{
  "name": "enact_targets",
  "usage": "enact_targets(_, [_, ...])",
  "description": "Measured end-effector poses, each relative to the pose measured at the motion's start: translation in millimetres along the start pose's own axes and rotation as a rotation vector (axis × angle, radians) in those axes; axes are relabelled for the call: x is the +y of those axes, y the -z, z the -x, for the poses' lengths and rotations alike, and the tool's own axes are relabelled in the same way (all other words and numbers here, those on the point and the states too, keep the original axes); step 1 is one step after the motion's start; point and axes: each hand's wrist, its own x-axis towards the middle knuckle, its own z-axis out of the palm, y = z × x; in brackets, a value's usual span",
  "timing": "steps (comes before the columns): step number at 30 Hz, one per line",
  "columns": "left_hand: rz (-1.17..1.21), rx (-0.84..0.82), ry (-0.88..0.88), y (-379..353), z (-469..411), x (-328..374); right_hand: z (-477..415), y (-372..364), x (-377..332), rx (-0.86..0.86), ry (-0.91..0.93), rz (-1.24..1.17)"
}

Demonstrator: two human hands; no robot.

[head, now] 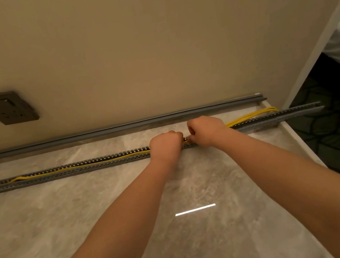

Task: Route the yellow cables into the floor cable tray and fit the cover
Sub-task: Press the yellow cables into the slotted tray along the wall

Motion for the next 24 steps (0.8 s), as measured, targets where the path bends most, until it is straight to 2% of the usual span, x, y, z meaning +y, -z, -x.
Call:
enact_targets(4, [-0.044,-0.033,0.026,0,-1,8,10,3,17,0.032,-0.043,-0.004])
enact_targets(8, [-0.072,-0.056,0.059,0,-5,14,16,12,42,-0.011,-0.061,0.038])
enact_targets(11, [-0.074,-0.074,0.106,2,-6,18,16,22,67,-0.083,-0.021,0.052])
enact_targets(15, [-0.098,-0.126,0.195,9,-8,29,14,32,88,-0.170,0.069,-0.068])
enact_targets(19, [-0.121,-0.153,0.278,21,-8,44,15,24,93,-0.059,0.133,-0.049])
enact_targets(24, [-0.031,-0.014,0.267,19,-10,75,15,17,96,0.011,0.144,-0.053])
